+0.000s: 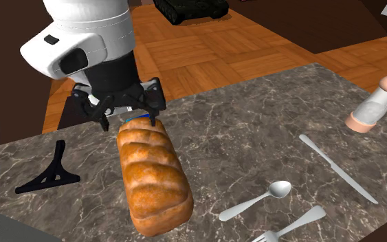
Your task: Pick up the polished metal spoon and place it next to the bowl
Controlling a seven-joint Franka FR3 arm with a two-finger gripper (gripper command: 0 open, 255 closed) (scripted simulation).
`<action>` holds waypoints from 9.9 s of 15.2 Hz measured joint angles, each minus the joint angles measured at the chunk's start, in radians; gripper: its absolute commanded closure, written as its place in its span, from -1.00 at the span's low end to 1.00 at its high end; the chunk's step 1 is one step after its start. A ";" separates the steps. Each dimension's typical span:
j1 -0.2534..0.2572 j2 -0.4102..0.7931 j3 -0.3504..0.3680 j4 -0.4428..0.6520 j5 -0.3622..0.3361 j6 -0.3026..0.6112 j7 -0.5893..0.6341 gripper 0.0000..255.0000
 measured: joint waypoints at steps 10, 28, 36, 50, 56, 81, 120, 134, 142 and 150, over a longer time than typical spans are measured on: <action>0.048 0.252 0.136 0.179 -0.103 0.059 0.167 -1.00; 0.280 0.947 0.190 0.780 -0.423 0.219 0.437 -1.00; 0.310 1.040 0.171 0.832 -0.461 0.260 0.454 -1.00; 0.311 1.049 0.168 0.830 -0.465 0.272 0.457 1.00; 0.311 1.043 0.170 0.835 -0.462 0.261 0.455 1.00; 0.322 0.970 0.199 1.056 -0.409 -0.021 0.386 1.00; -0.178 0.288 -0.054 0.246 -0.084 0.215 -0.373 1.00; -0.322 0.296 -0.259 0.258 -0.048 0.213 -0.738 1.00; -0.404 0.391 -0.361 0.367 -0.011 0.193 -0.935 1.00; -0.483 0.526 -0.430 0.514 0.045 0.167 -1.103 1.00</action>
